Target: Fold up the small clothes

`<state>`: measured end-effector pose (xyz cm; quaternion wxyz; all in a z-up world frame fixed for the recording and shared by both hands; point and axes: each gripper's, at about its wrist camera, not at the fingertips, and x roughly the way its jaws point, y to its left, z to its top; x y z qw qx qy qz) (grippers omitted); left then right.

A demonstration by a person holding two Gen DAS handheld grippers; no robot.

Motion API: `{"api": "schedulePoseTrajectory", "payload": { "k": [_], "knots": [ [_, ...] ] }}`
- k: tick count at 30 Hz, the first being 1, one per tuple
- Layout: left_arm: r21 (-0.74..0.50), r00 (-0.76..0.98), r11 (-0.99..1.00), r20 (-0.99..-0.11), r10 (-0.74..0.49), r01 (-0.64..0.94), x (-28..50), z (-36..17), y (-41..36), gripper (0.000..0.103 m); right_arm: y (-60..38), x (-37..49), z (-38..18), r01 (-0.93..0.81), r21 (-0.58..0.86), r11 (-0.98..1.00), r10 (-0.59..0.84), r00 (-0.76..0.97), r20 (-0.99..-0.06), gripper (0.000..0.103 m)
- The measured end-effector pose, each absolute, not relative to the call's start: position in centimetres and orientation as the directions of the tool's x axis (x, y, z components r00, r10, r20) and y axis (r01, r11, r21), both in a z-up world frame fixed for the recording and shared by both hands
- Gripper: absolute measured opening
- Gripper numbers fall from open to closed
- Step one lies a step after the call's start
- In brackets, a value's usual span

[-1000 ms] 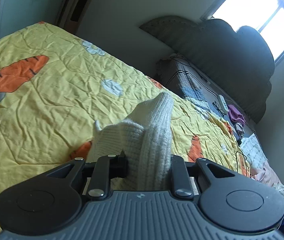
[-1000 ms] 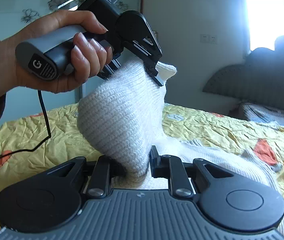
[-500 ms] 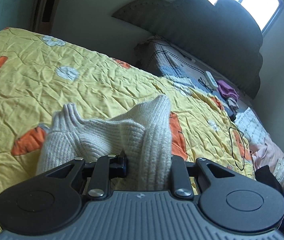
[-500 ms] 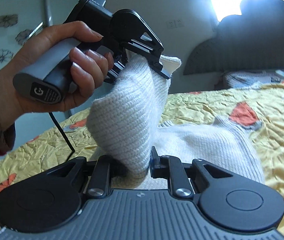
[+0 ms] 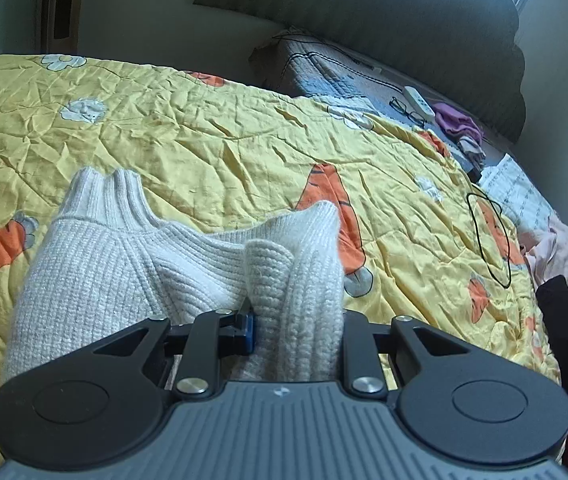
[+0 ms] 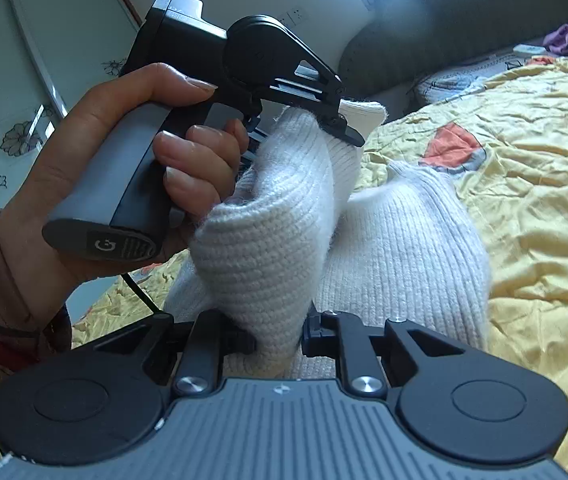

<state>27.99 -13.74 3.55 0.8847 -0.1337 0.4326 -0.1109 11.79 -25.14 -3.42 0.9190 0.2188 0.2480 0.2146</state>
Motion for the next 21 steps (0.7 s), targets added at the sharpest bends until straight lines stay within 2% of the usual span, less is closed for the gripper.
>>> {"api": "schedulePoseTrajectory", "payload": {
  "k": [15,20,21],
  "knots": [
    [-0.281,0.581,0.954,-0.761,-0.289,0.106,28.2,2.2,-16.0,0.023,-26.0,10.9,-4.1,-0.251,0.559,0.790,0.515,0.766,-0.385,0.024],
    [-0.291,0.579,0.949,-0.757,-0.304,0.118,28.2,2.0,-16.1,0.026,-26.1,10.2,-4.0,-0.239,0.562,0.792,0.509,0.766,-0.393,0.026],
    [-0.291,0.580,0.949,-0.755,-0.305,0.120,28.2,2.0,-16.2,0.029,-26.2,10.0,-3.9,-0.234,0.566,0.790,0.509,0.766,-0.394,0.029]
  ]
}}
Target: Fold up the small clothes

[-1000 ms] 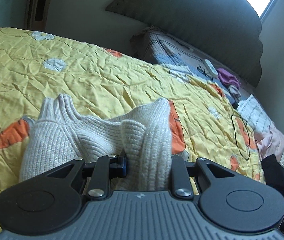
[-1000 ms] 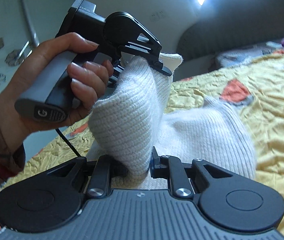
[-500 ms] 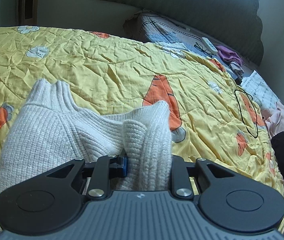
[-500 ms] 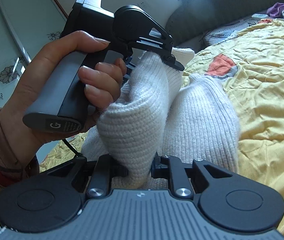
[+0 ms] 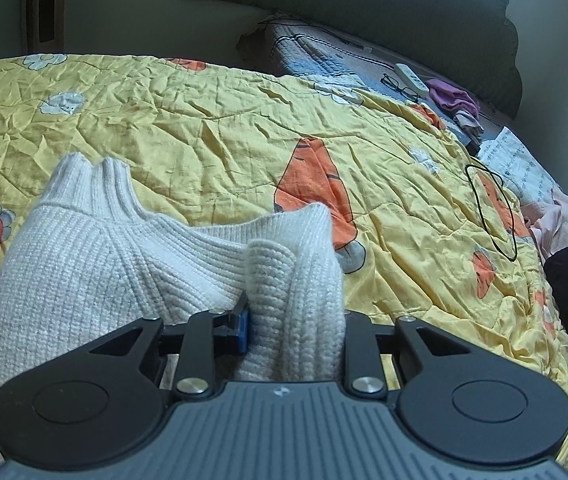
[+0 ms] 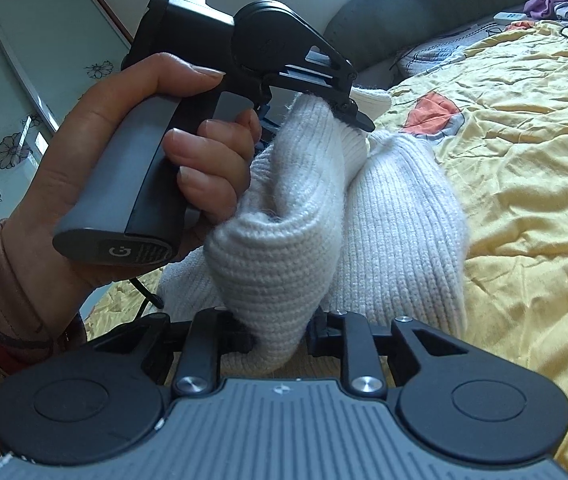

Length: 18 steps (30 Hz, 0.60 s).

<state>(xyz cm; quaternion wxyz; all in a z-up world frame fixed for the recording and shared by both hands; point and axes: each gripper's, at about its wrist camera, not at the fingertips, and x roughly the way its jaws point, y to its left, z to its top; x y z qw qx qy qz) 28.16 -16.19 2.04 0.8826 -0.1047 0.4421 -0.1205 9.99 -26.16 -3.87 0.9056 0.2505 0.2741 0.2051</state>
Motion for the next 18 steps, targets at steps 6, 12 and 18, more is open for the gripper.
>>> {"api": "schedulePoseTrajectory", "payload": {
  "k": [6,12,18],
  "knots": [
    [-0.304,0.583,0.941,-0.742,-0.331,0.146,28.1,2.4,-16.3,0.041,-26.9,9.4,-3.9,-0.213,0.595,0.775,0.514,0.761,-0.397,0.040],
    [-0.540,0.614,0.817,-0.579,-0.536,0.203,27.7,4.2,-14.0,0.069,-28.1,9.2,-4.3,-0.175,0.665,0.726,0.536,0.749,-0.389,0.048],
    [-0.469,0.678,0.861,-0.570,-0.464,0.195,26.3,6.1,-11.6,0.070,-30.5,8.4,-4.2,-0.140,0.748,0.649,0.562,0.751,-0.347,0.056]
  ]
}}
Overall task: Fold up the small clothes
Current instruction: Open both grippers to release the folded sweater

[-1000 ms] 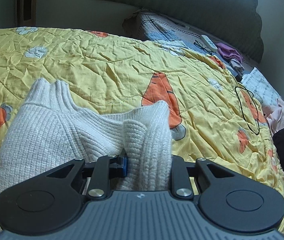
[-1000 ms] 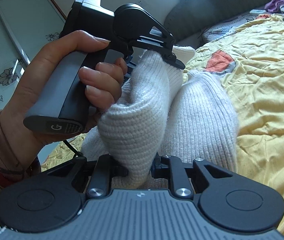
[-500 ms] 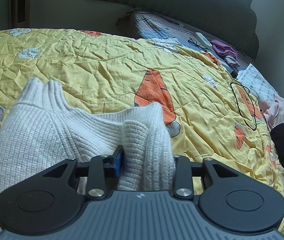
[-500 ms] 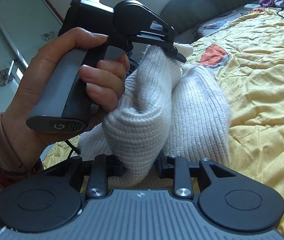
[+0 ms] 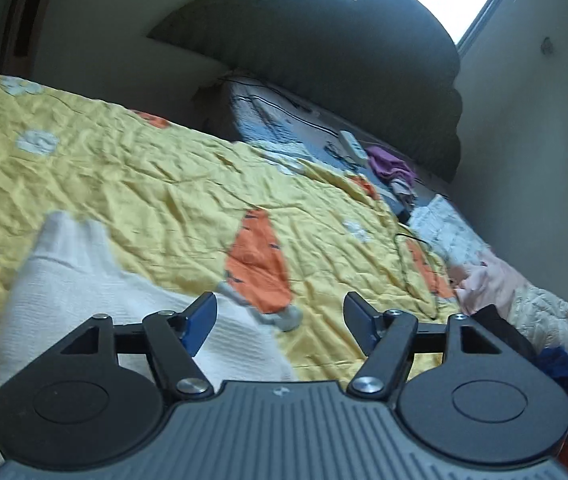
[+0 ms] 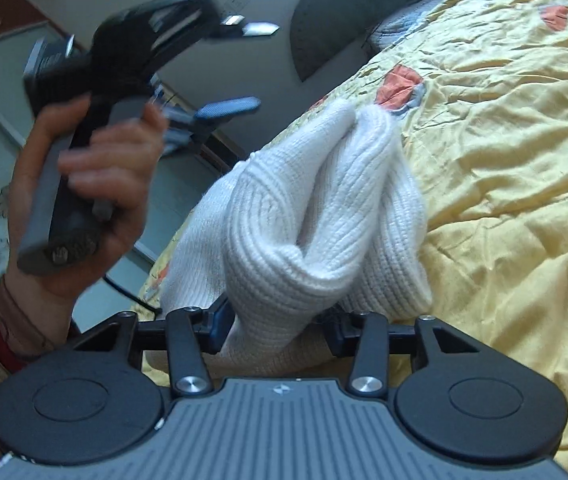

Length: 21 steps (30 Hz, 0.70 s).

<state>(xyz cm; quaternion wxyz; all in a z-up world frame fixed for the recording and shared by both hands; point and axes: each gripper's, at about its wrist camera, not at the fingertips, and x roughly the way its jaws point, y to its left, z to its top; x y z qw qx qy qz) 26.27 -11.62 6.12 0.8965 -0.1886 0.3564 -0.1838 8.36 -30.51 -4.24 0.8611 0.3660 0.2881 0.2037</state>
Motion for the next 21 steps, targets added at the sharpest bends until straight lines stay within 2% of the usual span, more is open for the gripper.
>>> {"api": "schedulePoseTrajectory", "payload": {
  "k": [1,4,6,7,10,13,15,17,18,19,20,21],
  "knots": [
    [-0.454,0.686,0.872,-0.576,-0.444,0.183,25.8,6.0,-10.9,0.070,-31.0,8.3,-4.3,-0.134,0.774,0.618,0.576,0.748,-0.330,0.060],
    [-0.401,0.698,0.905,-0.609,-0.377,0.138,24.5,5.0,-8.8,0.070,-31.9,8.2,-3.8,-0.114,0.795,0.596,0.574,0.752,-0.323,0.062],
    [-0.368,0.705,0.923,-0.624,-0.336,0.114,23.3,4.4,-7.5,0.070,-32.2,7.4,-2.3,-0.106,0.731,0.674,0.494,0.801,-0.339,0.065],
    [-0.360,0.712,0.927,-0.624,-0.322,0.105,22.5,4.2,-6.7,0.070,-32.3,6.9,-1.3,-0.098,0.683,0.724,0.435,0.833,-0.342,0.070],
    [-0.331,0.734,0.937,-0.608,-0.302,0.111,20.4,3.5,-5.1,0.070,-32.7,5.6,1.6,-0.074,0.547,0.834,0.279,0.912,-0.302,0.070],
    [-0.263,0.757,0.960,-0.607,-0.242,0.096,18.3,3.0,-4.7,0.075,-32.5,7.0,2.8,-0.166,0.533,0.829,0.369,0.880,-0.299,0.070],
    [-0.253,0.760,0.963,-0.606,-0.235,0.095,17.2,2.7,-4.4,0.075,-31.1,8.9,2.6,-0.232,0.542,0.808,0.463,0.818,-0.341,0.070],
    [-0.257,0.770,0.961,-0.592,-0.237,0.099,16.2,2.5,-4.0,0.075,-29.4,10.2,1.9,-0.249,0.517,0.819,0.486,0.779,-0.396,0.071],
    [-0.248,0.771,0.963,-0.593,-0.234,0.101,15.9,2.4,-3.9,0.075,-28.8,10.6,1.4,-0.236,0.490,0.839,0.468,0.772,-0.429,0.067],
    [-0.241,0.769,0.965,-0.596,-0.231,0.103,15.7,2.2,-3.8,0.075,-28.1,10.4,1.1,-0.217,0.468,0.857,0.445,0.770,-0.457,0.040],
    [-0.232,0.771,0.967,-0.596,-0.225,0.104,15.5,2.1,-3.8,0.075,-28.0,10.5,0.7,-0.204,0.468,0.860,0.438,0.768,-0.468,0.023],
    [-0.221,0.768,0.970,-0.601,-0.220,0.104,15.4,1.9,-3.7,0.075,-28.2,10.1,0.6,-0.199,0.487,0.850,0.441,0.775,-0.453,0.020]
  ]
}}
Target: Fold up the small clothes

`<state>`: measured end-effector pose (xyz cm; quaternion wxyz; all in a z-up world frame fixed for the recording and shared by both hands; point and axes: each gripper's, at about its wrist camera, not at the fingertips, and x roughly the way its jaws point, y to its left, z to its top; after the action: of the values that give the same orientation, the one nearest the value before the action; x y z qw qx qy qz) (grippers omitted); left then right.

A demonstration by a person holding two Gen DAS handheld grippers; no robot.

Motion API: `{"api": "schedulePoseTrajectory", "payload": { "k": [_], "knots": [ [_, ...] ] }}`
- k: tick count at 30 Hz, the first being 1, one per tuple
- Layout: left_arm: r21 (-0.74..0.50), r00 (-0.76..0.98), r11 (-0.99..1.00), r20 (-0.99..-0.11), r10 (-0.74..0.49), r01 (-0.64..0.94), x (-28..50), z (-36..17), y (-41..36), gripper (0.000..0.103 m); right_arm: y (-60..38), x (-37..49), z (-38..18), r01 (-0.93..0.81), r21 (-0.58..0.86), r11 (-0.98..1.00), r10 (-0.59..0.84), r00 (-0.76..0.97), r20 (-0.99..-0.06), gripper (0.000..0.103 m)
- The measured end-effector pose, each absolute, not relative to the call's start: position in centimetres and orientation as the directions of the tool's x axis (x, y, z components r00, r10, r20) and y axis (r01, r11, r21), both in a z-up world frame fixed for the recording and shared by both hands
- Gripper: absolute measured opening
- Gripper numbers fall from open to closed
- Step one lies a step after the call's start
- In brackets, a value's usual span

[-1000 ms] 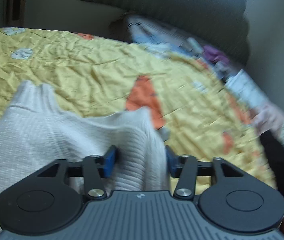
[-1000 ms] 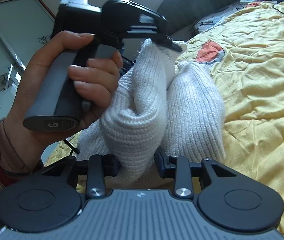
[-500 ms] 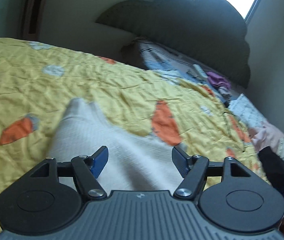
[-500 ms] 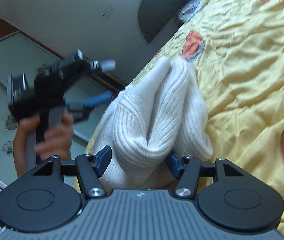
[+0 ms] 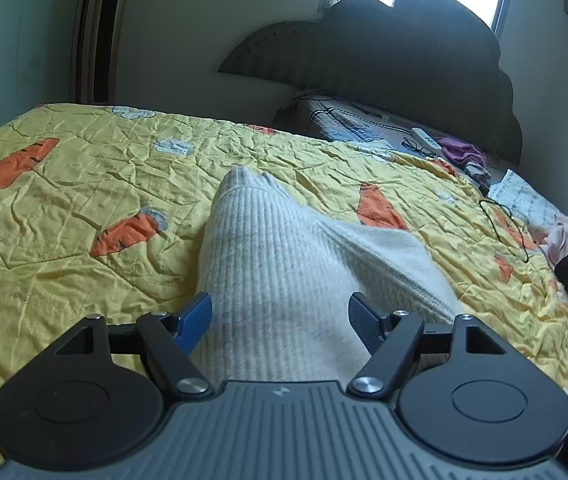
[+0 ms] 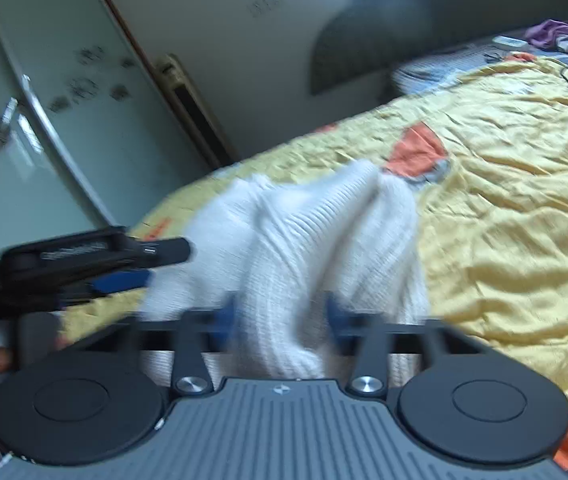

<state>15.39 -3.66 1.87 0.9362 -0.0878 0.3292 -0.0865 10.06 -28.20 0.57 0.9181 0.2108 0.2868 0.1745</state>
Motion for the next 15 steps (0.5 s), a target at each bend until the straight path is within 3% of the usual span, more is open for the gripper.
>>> {"api": "schedulePoseTrajectory", "payload": {
  "k": [5,6,11,14,15],
  "knots": [
    [-0.223,0.736,0.969,-0.638,-0.226,0.104,15.6,0.6,-2.9,0.075,-29.6,10.2,-0.5,-0.177,0.493,0.852,0.430,0.773,-0.467,0.018],
    [-0.219,0.735,0.970,-0.640,-0.223,0.104,15.6,0.4,-2.9,0.075,-29.7,10.3,-0.7,-0.180,0.497,0.849,0.438,0.765,-0.472,0.025],
    [-0.191,0.746,0.975,-0.633,-0.209,0.111,15.1,-0.2,-3.5,0.076,-29.8,11.3,0.0,-0.180,0.533,0.827,0.465,0.752,-0.468,0.041],
    [-0.168,0.745,0.978,-0.635,-0.203,0.124,14.9,-0.5,-3.8,0.080,-29.5,12.9,1.0,-0.203,0.540,0.817,0.487,0.744,-0.456,0.068],
    [-0.164,0.744,0.978,-0.636,-0.204,0.128,14.9,-0.6,-3.9,0.080,-29.4,13.5,1.2,-0.208,0.539,0.816,0.490,0.743,-0.455,0.071]
  ]
}}
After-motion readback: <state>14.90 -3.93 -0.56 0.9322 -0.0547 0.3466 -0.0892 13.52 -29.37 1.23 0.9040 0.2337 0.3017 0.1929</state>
